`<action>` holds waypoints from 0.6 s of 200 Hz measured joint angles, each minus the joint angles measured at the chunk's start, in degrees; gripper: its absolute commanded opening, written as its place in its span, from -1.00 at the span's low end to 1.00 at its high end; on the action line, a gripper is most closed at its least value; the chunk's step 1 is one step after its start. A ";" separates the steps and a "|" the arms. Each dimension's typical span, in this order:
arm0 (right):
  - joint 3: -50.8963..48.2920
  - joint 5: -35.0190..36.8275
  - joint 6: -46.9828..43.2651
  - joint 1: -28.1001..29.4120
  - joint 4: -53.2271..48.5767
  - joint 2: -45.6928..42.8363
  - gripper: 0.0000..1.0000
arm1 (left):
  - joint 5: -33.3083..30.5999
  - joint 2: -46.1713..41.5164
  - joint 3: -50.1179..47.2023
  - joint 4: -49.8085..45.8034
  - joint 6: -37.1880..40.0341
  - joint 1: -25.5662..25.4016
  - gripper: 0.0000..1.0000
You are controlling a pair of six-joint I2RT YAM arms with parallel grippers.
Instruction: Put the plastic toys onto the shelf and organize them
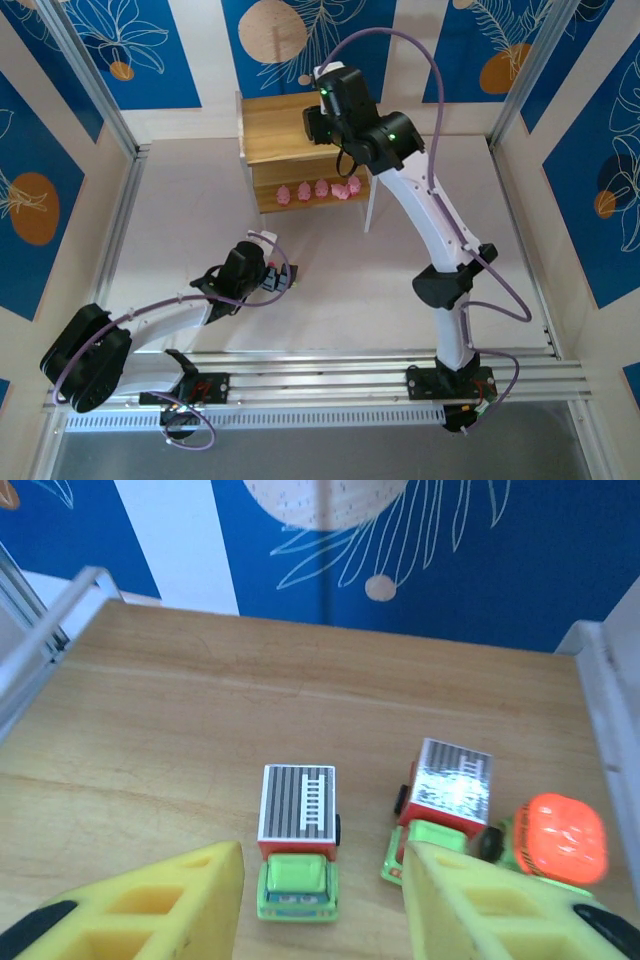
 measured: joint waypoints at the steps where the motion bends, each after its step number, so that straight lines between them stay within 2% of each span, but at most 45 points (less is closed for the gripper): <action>1: -0.04 0.00 -0.02 0.04 0.00 -0.09 -0.08 | -0.02 0.00 0.00 0.00 0.00 0.00 0.99; 39: -9.31 1.77 -0.13 2.10 1.66 -9.38 -0.08 | -0.85 -0.02 0.00 0.00 0.00 0.00 1.00; 95: -42.47 1.29 0.44 3.23 9.86 -29.09 -0.06 | -2.05 -0.31 0.00 -0.22 -0.07 0.00 0.95; 120: -56.50 -0.11 1.55 3.23 13.18 -34.77 -0.06 | -2.71 -1.75 -0.04 -0.31 -0.52 0.00 0.77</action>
